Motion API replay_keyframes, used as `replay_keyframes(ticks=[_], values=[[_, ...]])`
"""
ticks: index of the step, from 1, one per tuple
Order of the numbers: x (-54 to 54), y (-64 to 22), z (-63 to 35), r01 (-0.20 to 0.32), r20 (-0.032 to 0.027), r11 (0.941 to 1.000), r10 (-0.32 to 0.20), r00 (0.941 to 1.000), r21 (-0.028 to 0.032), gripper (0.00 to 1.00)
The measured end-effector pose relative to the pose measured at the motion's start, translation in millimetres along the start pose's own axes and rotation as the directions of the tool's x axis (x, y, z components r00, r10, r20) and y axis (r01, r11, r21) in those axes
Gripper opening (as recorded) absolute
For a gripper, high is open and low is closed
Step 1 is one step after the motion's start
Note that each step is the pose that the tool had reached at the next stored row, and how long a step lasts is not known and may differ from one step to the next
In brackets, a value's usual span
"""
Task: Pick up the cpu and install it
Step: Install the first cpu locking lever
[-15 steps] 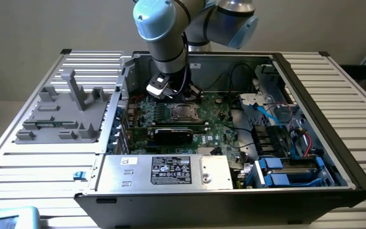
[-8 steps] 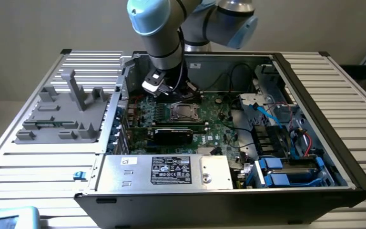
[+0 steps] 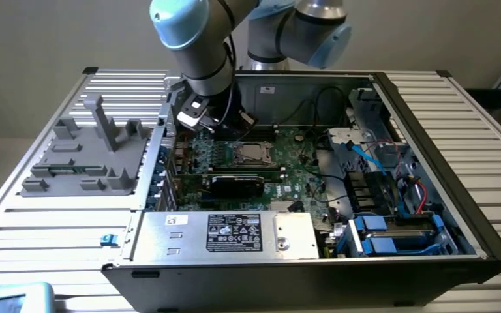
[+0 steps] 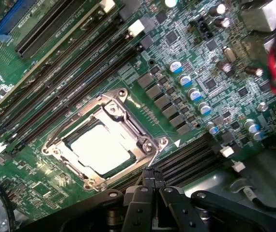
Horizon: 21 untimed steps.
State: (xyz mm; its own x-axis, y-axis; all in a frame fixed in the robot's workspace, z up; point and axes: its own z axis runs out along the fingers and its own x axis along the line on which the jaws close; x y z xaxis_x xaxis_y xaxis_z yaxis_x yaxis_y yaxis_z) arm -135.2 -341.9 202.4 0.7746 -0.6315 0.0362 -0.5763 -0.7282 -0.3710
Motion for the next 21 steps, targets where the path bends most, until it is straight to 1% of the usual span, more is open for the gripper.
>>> replay_keyframes(ticks=[2, 5, 8, 9, 11, 13, 16, 21], values=[[-3.8, 3.5, 0.6, 0.002, -0.0065, 1.0, -0.002, 1.0, 0.0057, 0.11], [-6.0, 6.0, 2.3, 0.006, -0.0163, 0.9999, -0.006, 0.9998, 0.0143, 0.11], [-6.5, 6.7, 2.9, 0.01, -0.0241, 0.9997, -0.009, 0.9997, 0.0216, 0.11], [-6.4, 6.6, 3.0, 0.011, -0.0256, 0.9997, -0.011, 0.9996, 0.0235, 0.11], [-6.5, 6.8, 3.3, 0.012, -0.0265, 0.9996, -0.011, 0.9996, 0.0269, 0.11], [-7.1, 7.3, 3.3, 0.011, -0.0255, 0.9995, -0.01, 0.9996, 0.029, 0.11], [-7.8, 8.2, 4.1, 0.011, -0.0246, 0.9995, -0.01, 0.9996, 0.0308, 0.11], [-7.9, 8.6, 5.0, 0.011, -0.0242, 0.9994, -0.01, 0.9997, 0.0321, 0.11]])
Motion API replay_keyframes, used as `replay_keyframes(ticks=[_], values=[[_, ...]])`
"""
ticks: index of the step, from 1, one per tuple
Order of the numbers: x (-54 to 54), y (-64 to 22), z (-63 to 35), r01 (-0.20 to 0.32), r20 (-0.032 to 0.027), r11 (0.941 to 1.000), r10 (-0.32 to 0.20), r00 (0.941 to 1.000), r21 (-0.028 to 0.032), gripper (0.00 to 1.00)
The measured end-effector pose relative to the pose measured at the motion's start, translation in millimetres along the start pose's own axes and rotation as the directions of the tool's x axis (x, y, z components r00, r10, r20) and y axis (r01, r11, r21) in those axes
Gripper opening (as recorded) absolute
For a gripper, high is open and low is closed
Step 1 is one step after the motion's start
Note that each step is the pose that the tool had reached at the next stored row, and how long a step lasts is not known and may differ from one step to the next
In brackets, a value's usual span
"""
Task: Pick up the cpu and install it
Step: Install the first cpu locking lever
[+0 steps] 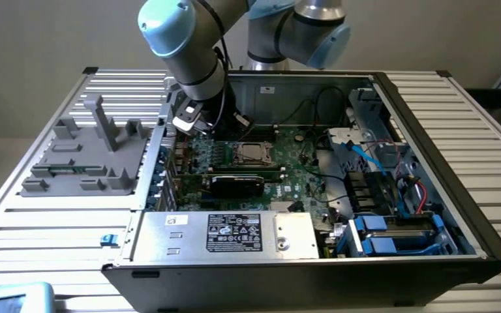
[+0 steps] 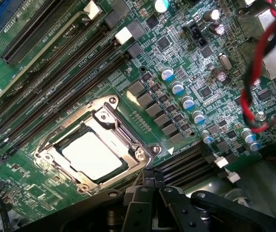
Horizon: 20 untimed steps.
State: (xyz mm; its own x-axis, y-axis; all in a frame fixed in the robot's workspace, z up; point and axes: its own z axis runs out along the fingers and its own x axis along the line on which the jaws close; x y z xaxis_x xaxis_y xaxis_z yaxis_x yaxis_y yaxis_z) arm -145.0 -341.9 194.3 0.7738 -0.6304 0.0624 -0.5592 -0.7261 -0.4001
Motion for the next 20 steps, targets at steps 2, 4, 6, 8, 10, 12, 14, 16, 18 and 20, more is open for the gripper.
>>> replay_keyframes(ticks=[2, 4, 6, 8, 10, 12, 14, 16, 18, 20], values=[[0.0, 0.2, 0.4, 0.0, -0.0006, 1.0, 0.0, 1.0, 0.0007, 0.11], [-0.1, 0.5, 1.1, 0.0, -0.0008, 1.0, 0.0, 1.0, 0.0014, 0.11], [-0.2, 0.7, 1.3, 0.001, -0.0013, 1.0, -0.001, 1.0, 0.0017, 0.11], [-0.2, 0.7, 1.4, 0.001, -0.0016, 1.0, -0.001, 1.0, 0.002, 0.11], [-0.1, 0.7, 1.5, 0.001, -0.0021, 1.0, -0.001, 1.0, 0.0025, 0.11], [0.6, 0.1, 2.0, 0.001, -0.0026, 1.0, -0.001, 1.0, 0.0031, 0.11], [1.8, -0.9, 2.7, 0.001, -0.0029, 1.0, -0.001, 1.0, 0.0033, 0.11], [2.3, -1.1, 3.8, 0.001, -0.0032, 1.0, -0.001, 1.0, 0.0034, 0.11], [2.5, -1.3, 4.7, 0.001, -0.0031, 1.0, -0.001, 1.0, 0.0031, 0.11], [2.9, -1.8, 5.8, 0.001, -0.003, 1.0, -0.001, 1.0, 0.0032, 0.11]])
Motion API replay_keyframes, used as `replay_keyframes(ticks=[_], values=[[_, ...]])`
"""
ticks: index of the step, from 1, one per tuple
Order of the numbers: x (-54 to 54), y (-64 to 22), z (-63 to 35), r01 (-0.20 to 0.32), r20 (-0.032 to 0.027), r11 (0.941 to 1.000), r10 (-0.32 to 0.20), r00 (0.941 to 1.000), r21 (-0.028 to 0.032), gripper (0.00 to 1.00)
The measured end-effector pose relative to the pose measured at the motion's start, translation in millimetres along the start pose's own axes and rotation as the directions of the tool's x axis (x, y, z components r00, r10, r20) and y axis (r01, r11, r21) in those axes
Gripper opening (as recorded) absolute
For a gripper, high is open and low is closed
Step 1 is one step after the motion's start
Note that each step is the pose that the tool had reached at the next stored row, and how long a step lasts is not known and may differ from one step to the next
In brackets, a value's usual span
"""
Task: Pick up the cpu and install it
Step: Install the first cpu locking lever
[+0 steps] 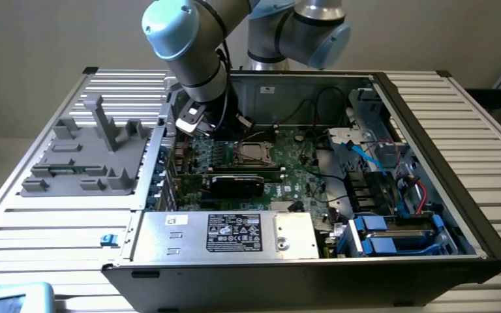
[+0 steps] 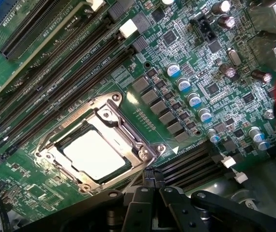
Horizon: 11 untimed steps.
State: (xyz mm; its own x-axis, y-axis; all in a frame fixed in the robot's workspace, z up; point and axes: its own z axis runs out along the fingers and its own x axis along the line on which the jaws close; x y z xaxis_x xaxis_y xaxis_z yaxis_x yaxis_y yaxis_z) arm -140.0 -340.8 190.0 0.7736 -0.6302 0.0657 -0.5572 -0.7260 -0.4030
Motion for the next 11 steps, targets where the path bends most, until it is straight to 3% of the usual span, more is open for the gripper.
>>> replay_keyframes(ticks=[11], values=[[7.3, -5.3, 3.6, 0.0, -0.0001, 1.0, 0.0, 1.0, 0.0002, 0.11]])
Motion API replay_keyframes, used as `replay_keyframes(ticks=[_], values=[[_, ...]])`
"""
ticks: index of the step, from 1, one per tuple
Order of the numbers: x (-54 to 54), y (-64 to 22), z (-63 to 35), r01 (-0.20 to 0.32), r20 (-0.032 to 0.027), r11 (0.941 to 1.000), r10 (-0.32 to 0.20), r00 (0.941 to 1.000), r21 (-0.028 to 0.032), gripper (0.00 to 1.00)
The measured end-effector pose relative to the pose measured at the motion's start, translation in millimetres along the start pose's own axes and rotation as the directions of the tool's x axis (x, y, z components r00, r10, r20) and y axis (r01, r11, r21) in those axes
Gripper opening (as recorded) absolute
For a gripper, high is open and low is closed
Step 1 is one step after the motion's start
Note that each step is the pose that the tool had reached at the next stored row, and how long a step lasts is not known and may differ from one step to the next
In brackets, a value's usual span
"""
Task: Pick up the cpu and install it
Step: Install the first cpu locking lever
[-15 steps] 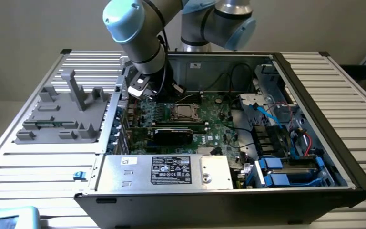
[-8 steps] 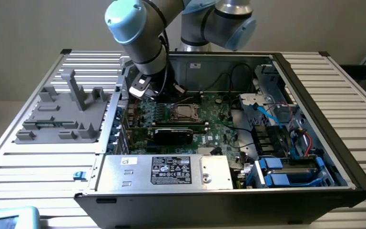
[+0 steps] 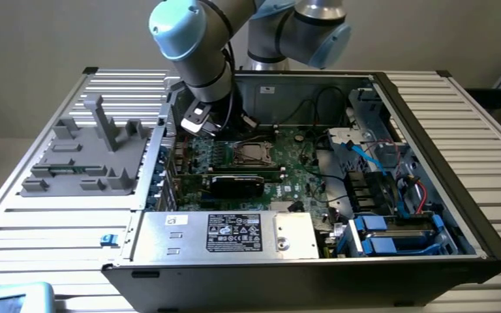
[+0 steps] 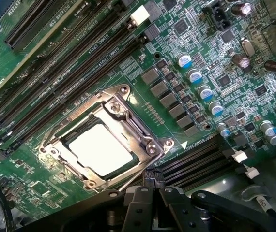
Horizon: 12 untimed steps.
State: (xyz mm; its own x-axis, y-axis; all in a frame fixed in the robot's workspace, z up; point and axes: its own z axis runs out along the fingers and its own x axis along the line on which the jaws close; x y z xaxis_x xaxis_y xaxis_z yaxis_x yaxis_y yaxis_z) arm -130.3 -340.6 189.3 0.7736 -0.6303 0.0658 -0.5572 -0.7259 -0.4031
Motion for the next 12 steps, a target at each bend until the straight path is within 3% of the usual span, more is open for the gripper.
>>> replay_keyframes(ticks=[5, 9, 12], values=[[1.7, -1.1, 1.0, -0.001, 0.0005, 1.0, 0.001, 1.0, -0.0009, 0.11], [1.9, -1.9, -0.7, -0.009, 0.0172, 0.9998, 0.009, 0.9998, -0.0167, 0.11], [1.8, -2.4, -2.2, -0.013, 0.0247, 0.9996, 0.013, 0.9996, -0.0239, 0.11]])
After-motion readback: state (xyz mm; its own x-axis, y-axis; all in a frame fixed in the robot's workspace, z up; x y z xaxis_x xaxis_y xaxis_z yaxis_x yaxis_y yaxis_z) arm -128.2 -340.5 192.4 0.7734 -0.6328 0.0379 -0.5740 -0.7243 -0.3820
